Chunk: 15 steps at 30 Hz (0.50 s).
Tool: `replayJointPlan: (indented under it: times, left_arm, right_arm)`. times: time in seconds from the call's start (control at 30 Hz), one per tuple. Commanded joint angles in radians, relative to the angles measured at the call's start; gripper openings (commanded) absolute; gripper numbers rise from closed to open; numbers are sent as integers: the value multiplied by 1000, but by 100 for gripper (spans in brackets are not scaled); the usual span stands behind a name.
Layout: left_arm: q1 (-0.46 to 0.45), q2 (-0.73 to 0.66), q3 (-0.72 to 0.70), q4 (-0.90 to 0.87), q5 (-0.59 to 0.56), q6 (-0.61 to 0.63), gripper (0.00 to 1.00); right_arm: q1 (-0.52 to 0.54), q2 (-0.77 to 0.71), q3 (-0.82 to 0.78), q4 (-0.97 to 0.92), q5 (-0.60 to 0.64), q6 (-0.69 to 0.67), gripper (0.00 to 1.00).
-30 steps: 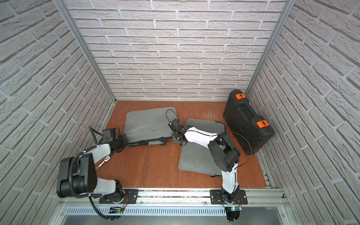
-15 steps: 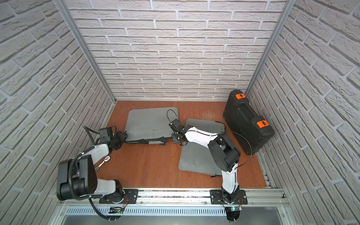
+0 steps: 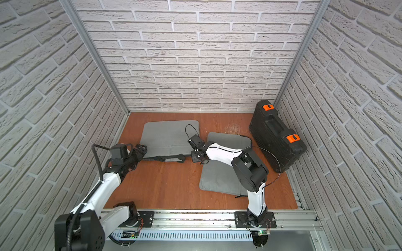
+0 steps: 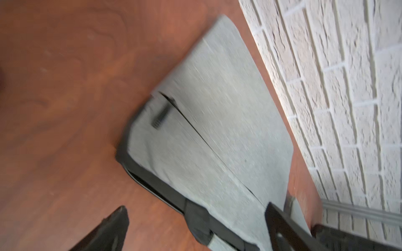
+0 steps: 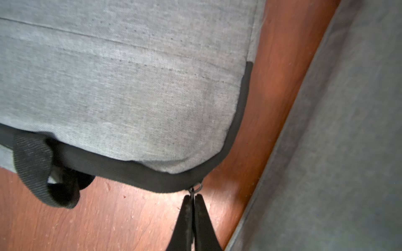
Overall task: Open the zippered laptop bag and take out the laptop
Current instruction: Adjust the zippered laptop bag at the center of the board.
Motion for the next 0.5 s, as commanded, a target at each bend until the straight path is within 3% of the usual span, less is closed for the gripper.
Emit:
replayJointPlan:
  times: [0.0, 0.2, 0.47]
  left_arm:
    - [-125, -1, -15, -27, -81, -53, 98]
    - [-334, 138, 24, 34, -133, -81, 98]
    - [-472, 315, 66, 134, -123, -119, 95]
  right_arm:
    - [26, -24, -22, 38, -35, 26, 6]
    - [70, -11, -26, 72, -79, 45, 6]
    - [111, -8, -37, 104, -95, 73, 6]
